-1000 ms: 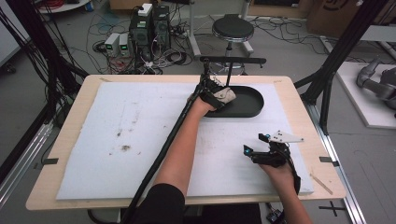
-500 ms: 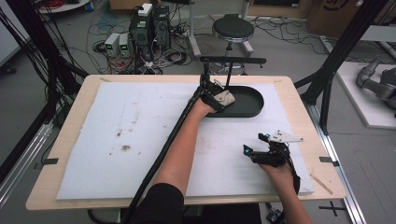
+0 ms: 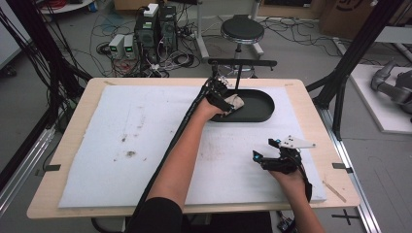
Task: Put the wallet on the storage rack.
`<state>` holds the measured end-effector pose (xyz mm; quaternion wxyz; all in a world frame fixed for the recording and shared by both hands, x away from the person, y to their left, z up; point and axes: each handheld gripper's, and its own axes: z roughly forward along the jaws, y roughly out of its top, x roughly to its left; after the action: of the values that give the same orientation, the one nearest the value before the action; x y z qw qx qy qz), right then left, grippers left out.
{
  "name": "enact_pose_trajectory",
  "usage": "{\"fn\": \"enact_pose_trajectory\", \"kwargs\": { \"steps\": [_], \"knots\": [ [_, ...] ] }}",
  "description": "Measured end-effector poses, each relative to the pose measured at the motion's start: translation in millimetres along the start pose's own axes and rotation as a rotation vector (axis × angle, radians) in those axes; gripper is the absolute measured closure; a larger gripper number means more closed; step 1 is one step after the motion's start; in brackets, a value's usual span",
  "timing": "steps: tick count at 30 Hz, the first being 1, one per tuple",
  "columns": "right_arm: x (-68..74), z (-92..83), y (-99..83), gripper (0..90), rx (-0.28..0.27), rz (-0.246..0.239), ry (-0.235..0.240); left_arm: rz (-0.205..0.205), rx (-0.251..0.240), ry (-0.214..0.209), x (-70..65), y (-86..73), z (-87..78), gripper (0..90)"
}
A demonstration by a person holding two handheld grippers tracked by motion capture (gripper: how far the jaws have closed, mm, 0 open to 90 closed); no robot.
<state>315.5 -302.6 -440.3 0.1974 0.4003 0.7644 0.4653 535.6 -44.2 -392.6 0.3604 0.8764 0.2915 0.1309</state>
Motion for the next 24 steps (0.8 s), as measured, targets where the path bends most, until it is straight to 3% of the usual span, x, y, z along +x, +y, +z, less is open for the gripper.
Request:
{"fn": "enact_pose_trajectory", "kwargs": {
  "steps": [5, 11, 16, 19, 24],
  "knots": [
    [-0.3, -0.5, 0.1, 14.9, -0.005, 0.002, 0.000, -0.008, -0.031, 0.001, -0.3, -5.1, -25.8, 23.6],
    [-0.4, -1.4, -0.7, 14.9, -0.004, 0.004, 0.000, -0.022, -0.090, 0.014, 1.9, -24.7, -62.7, 22.1],
    [-1.2, -2.7, -1.1, 14.9, -0.008, 0.011, -0.005, -0.039, -0.144, 0.018, 2.3, -51.5, -95.5, 21.1],
    [-0.4, -2.2, -1.5, 14.9, -0.005, 0.006, -0.004, -0.036, -0.173, 0.050, 0.3, -68.6, -114.9, 21.0],
    [-0.6, -1.0, -2.3, 14.8, 0.004, 0.006, -0.008, -0.035, -0.202, 0.066, -4.4, -94.6, -144.0, 20.0]
  ]
}}
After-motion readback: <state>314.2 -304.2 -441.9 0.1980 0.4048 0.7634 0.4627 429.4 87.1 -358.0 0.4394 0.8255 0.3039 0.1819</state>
